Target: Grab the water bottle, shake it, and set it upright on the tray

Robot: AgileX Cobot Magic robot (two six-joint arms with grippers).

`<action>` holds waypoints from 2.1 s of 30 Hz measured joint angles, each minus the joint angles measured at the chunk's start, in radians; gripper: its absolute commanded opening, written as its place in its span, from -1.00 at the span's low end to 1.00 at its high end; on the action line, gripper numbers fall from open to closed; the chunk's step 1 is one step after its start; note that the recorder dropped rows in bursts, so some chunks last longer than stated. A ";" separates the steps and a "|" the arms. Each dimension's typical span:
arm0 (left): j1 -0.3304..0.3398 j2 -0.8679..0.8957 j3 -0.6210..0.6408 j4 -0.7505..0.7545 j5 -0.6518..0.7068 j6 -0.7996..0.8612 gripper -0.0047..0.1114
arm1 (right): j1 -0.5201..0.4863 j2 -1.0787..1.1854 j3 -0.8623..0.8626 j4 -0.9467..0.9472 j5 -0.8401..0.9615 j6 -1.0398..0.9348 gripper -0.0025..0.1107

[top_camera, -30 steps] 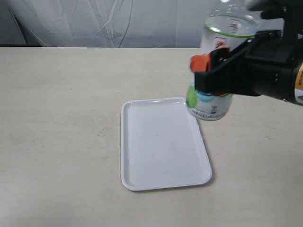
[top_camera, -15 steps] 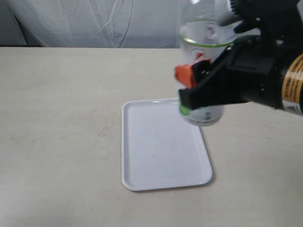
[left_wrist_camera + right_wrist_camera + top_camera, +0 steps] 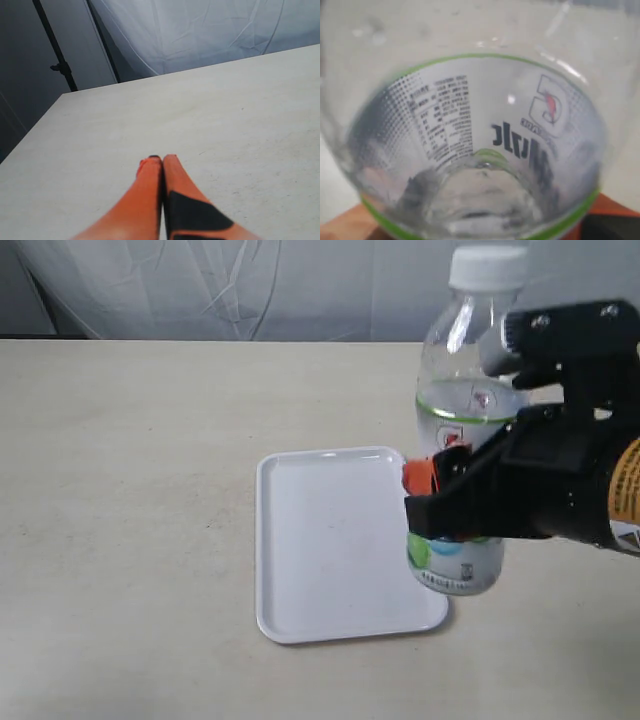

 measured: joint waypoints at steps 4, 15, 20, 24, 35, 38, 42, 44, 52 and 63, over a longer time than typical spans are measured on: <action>0.000 0.000 0.000 0.000 0.000 0.000 -0.92 | 0.002 -0.102 -0.114 0.007 -0.020 -0.004 -0.97; 0.000 0.000 0.000 0.000 0.000 0.000 -0.92 | 0.055 -0.223 -0.142 0.179 -0.108 -0.135 -0.97; 0.000 0.000 0.000 0.000 0.000 0.000 -0.92 | 0.055 -0.245 -0.184 0.155 0.034 -0.149 -0.97; 0.000 0.000 0.000 0.000 0.000 0.000 -0.92 | 0.055 -0.186 -0.028 0.233 0.179 -0.164 -0.97; 0.000 0.000 0.000 0.000 0.000 0.000 -0.92 | 0.067 -0.196 -0.034 0.379 0.106 -0.330 -0.97; 0.000 0.000 0.000 0.000 0.000 0.000 -0.92 | 0.055 -0.195 -0.022 0.146 0.151 -0.253 -0.97; 0.000 0.000 0.000 0.000 0.000 0.000 -0.92 | 0.027 -0.198 -0.026 -0.045 0.181 0.033 -0.97; 0.000 0.000 0.000 0.000 0.000 0.000 -0.92 | 0.053 -0.198 -0.026 0.058 0.104 -0.133 -0.97; 0.000 0.000 0.000 0.000 0.000 0.000 -0.92 | 0.050 -0.191 -0.026 -0.020 0.112 0.003 -0.97; 0.000 0.000 0.000 0.000 0.000 0.000 -0.92 | 0.038 -0.132 -0.014 -0.191 0.056 0.247 -0.97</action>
